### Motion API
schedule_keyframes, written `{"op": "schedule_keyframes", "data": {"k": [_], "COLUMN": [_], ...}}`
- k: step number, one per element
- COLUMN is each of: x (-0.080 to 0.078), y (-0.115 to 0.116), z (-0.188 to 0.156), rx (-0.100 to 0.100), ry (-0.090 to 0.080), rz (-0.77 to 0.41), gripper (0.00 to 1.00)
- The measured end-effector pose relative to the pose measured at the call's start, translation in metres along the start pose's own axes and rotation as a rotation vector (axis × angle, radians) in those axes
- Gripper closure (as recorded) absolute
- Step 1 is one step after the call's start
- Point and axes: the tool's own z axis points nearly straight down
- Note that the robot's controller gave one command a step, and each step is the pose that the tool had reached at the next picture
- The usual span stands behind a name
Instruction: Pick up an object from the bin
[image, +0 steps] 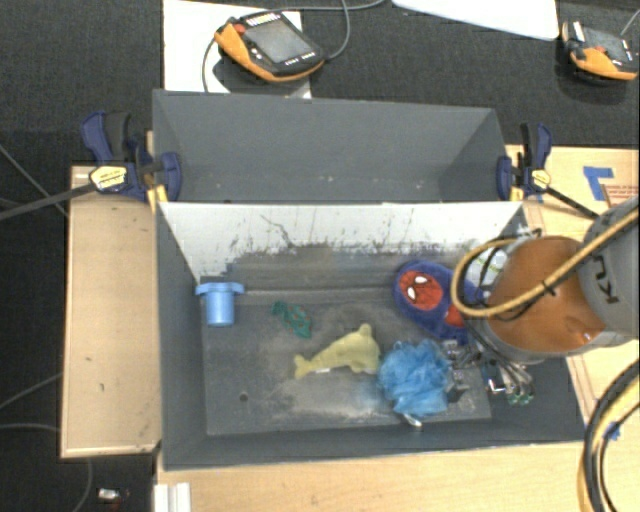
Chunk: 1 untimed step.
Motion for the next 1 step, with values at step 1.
{"op": "schedule_keyframes", "data": {"k": [1], "x": [-0.0006], "y": [-0.0055], "z": [0.0001], "rx": [-0.001], "ry": [-0.001], "rz": [0.047], "gripper": [1.0]}}
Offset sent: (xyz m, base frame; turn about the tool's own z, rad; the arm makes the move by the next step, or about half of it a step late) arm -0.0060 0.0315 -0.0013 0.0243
